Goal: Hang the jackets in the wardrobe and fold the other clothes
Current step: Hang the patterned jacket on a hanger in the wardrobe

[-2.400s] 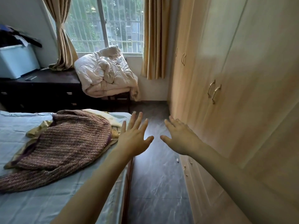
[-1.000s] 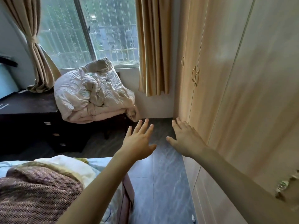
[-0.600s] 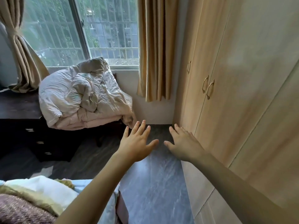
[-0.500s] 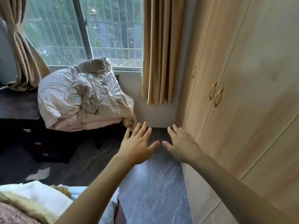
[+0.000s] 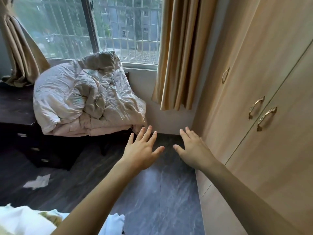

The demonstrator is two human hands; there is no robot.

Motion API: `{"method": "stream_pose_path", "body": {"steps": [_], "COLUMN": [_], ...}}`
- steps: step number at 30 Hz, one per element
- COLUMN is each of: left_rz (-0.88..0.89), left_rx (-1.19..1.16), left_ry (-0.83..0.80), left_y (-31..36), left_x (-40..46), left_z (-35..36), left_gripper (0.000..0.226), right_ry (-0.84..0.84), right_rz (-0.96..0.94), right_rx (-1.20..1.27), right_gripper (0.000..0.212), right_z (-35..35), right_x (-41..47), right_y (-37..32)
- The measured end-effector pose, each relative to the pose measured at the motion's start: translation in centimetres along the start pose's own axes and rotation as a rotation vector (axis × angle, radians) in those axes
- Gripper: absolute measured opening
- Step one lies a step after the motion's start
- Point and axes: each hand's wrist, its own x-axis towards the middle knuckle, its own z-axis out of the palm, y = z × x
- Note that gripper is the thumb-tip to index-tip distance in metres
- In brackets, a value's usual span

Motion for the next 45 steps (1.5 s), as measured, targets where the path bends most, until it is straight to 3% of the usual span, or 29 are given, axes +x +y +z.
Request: {"method": "stream_pose_path", "body": {"steps": [9,15,27,35,45], "left_rz": [-0.083,-0.149,-0.312,-0.479,-0.793], "left_rx": [0.020,0.018,0.023,0.018,-0.078], "left_ry": [0.040,0.052,0.032,0.028,0.132], "left_y": [-1.5,-0.9,-2.8,-10.1,-23.9], "left_x": [10.7,19.3,28.3,30.5,28.8], "left_z": [-2.5,-4.1,-3.8,-3.7,-6.7], "left_gripper": [0.070,0.071,0.070,0.070,0.069], "right_ry": [-0.098,-0.037,-0.092,-0.159,-0.137], "right_rz": [-0.091,-0.135,-0.268,-0.450,-0.835], "right_rx": [0.063,0.008,-0.005,-0.052,-0.161], "right_gripper": [0.072,0.071,0.068,0.067,0.063], "right_z": [-1.7,-4.5,-2.7,-1.3,-0.7], "right_x": [12.4,21.5,34.2,41.5,50.9], "right_y": [4.4,8.2,7.1,0.6,-16.5]}}
